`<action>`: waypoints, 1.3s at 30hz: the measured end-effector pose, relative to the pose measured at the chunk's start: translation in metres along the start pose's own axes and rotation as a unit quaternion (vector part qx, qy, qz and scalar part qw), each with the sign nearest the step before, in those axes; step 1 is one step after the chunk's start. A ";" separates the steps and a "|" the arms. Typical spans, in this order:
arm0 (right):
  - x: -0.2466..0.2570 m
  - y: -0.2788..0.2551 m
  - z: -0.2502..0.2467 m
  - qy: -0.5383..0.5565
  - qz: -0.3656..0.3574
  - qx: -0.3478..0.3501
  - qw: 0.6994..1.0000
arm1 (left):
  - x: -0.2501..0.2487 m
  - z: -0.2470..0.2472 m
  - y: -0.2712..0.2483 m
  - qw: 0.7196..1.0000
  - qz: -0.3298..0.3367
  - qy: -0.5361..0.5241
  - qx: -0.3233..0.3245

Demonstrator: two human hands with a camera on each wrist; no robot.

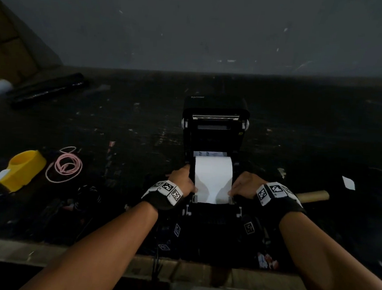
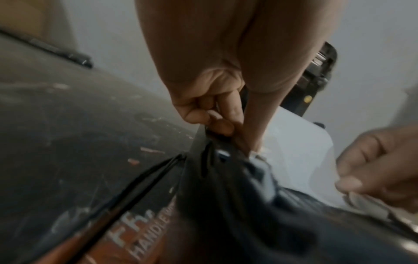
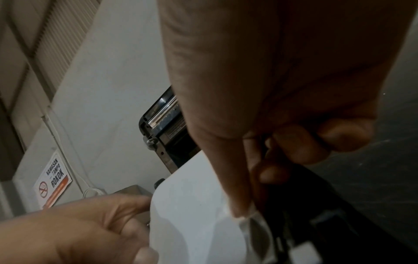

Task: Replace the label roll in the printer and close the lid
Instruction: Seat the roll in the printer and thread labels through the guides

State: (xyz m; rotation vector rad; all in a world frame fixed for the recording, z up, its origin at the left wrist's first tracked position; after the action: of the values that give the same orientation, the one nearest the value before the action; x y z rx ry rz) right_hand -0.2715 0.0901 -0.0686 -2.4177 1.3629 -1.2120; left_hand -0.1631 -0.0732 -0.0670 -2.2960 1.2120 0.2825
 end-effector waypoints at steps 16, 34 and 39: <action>0.004 -0.001 -0.001 -0.059 0.049 -0.004 0.997 | -0.003 0.003 0.003 0.999 0.029 0.039 0.006; 0.008 -0.009 -0.009 -0.049 0.025 -0.028 0.998 | -0.003 0.002 0.003 0.997 0.022 0.075 0.021; 0.044 -0.037 -0.001 -0.130 -0.094 -0.017 0.987 | -0.004 0.001 0.005 0.993 0.025 0.107 0.033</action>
State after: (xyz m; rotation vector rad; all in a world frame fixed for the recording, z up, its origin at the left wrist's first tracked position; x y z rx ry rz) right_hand -0.2354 0.0788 -0.0255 -2.6637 1.1118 -0.8719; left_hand -0.1696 -0.0724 -0.0687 -2.2864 1.3631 0.0125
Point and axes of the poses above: each hand's wrist, its own y-axis towards the middle knuckle, its own z-axis out of the palm, x = y × z, the point moved 9 cm from there along y, towards the middle knuckle, and after that the axes turned 11 degrees about y, right-handed, at the moved point
